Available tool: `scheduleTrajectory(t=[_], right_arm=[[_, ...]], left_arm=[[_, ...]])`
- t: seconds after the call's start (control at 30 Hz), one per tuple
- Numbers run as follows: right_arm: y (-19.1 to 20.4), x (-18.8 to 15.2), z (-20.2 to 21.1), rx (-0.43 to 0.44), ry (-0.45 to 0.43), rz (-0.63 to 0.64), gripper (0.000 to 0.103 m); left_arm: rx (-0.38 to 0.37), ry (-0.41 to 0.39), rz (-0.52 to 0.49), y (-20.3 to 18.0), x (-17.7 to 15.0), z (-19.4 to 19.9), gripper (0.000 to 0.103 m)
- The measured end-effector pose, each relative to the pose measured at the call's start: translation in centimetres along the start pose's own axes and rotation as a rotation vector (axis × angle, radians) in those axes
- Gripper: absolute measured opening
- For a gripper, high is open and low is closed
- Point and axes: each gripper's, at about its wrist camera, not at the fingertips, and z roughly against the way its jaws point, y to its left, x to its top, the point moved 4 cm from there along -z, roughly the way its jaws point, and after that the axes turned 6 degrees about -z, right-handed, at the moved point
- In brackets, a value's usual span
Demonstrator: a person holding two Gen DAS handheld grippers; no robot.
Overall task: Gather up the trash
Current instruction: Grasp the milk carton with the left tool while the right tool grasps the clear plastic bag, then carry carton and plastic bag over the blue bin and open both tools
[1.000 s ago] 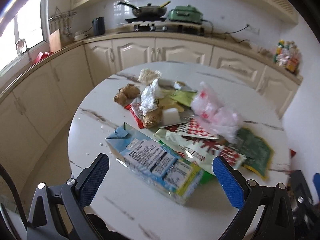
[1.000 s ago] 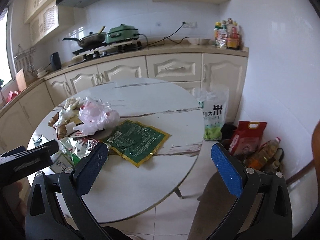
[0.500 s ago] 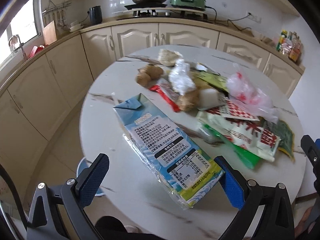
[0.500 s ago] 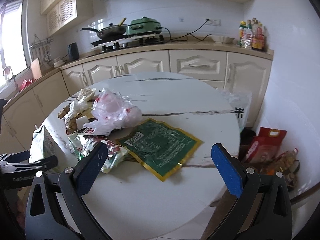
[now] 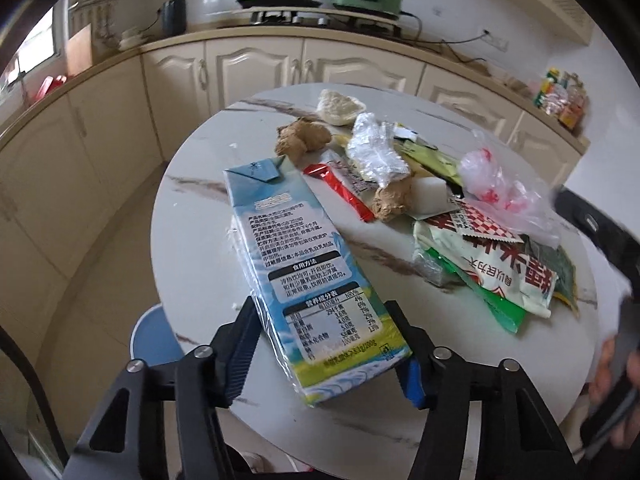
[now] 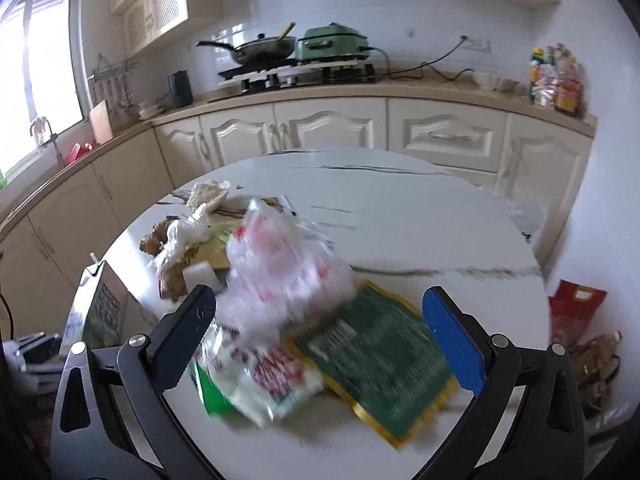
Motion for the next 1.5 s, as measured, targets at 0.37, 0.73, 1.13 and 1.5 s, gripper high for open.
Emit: scheduleTrajectory(t=[0.37,0.73,1.13,1.5], right_arm=[[0.3,1.1,-7.9,0.027,0.221,-0.061,0.081],[0.3,1.7,-4.2,-0.005,0.116,-0.028,0.067],[11.5,4.3,3.1,0.082,-0.093,0.065,0.068],[32.0,-1.9,-2.5,0.338,0.02,0.314,0.068]], left_arm=[[-0.114,-0.05,-0.038,1.0,0.4,1.6,0.039],[-0.21,-0.122,-0.058,2.0,0.4,4.9,0.037],[-0.248,-0.256,-0.004,8.5,-1.2,10.2,0.037],[0.038,-0.221,0.145,25.8,-5.9,11.3,0.037]])
